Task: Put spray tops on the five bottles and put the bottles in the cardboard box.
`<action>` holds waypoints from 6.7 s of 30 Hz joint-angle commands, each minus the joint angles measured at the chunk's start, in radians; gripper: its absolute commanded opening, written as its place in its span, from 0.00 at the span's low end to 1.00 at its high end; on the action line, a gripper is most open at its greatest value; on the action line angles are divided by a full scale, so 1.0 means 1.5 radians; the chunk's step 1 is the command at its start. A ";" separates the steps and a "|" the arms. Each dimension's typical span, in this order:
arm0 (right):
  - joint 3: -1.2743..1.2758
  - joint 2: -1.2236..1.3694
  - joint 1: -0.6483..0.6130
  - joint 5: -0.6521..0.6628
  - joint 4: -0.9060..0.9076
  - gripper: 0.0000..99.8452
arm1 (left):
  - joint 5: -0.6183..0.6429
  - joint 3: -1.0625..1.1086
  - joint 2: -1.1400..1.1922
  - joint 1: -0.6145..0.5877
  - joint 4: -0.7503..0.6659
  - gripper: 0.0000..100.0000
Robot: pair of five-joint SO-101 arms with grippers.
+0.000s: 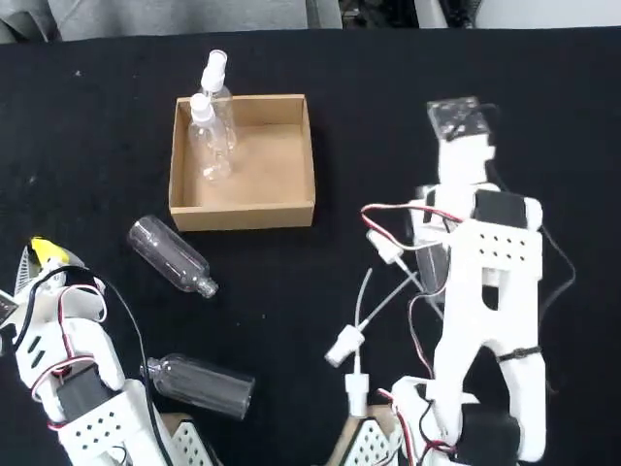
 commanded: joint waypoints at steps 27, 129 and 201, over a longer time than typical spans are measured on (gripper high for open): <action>0.236 -0.033 0.021 -0.028 -0.438 0.01 | -0.007 0.016 -0.008 -0.001 0.000 0.03; 0.483 -0.719 -0.115 -0.214 -0.219 0.01 | 0.041 -0.272 0.023 0.416 0.337 0.03; 0.514 -0.724 -0.103 -0.208 -0.266 0.01 | 0.308 -0.847 1.161 0.680 0.381 0.11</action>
